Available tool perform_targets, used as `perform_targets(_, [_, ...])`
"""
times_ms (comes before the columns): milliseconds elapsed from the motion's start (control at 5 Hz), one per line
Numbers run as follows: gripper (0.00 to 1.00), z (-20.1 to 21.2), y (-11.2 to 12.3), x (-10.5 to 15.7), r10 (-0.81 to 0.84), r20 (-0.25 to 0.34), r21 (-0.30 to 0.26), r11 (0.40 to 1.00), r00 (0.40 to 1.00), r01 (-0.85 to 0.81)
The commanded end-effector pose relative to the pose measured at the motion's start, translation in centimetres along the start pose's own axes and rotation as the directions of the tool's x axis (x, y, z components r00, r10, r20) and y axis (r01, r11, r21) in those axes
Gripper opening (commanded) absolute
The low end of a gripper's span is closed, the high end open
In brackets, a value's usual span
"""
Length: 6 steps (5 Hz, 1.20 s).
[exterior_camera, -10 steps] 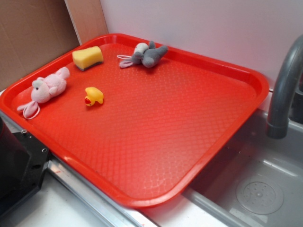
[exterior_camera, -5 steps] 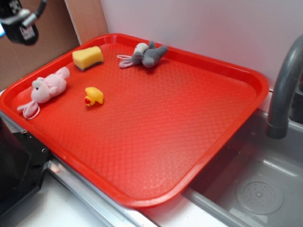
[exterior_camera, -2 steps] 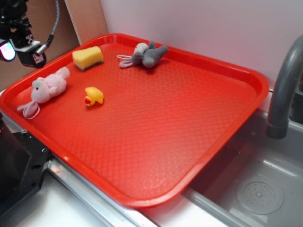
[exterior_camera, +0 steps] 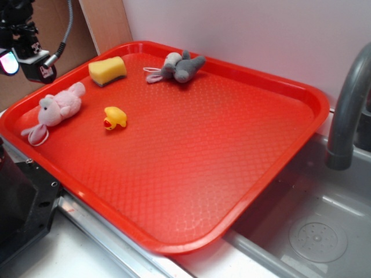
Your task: Grab the pink bunny.
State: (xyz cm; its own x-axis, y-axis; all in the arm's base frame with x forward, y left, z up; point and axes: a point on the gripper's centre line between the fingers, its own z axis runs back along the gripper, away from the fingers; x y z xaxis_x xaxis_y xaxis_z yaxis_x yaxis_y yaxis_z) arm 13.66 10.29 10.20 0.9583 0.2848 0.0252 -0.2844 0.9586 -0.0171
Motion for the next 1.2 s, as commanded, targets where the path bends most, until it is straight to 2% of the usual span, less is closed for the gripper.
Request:
perform_targets(0, [1.00, -4.3, 1.4, 2.9, 0.247, 0.033, -0.038, 0.969, 0.968, -0.246])
perform_targets(200, [1.00, -5.9, 1.6, 3.4, 0.255, 0.025, 0.001, 0.967, 0.967, -0.255])
perform_targets(400, [1.00, -8.0, 1.1, 3.1, 0.220, -0.025, 0.044, 0.975, 0.975, -0.219])
perform_targets(600, [0.00, -7.9, 0.9, 1.1, 0.230, -0.033, 0.046, 0.973, 0.973, -0.228])
perform_targets(800, [0.00, -6.8, 1.0, -0.4, 0.249, -0.031, 0.027, 0.968, 0.968, -0.248])
perform_targets(1000, [0.00, -4.3, 0.3, -0.9, 0.184, -0.036, 0.002, 0.983, 0.982, -0.184])
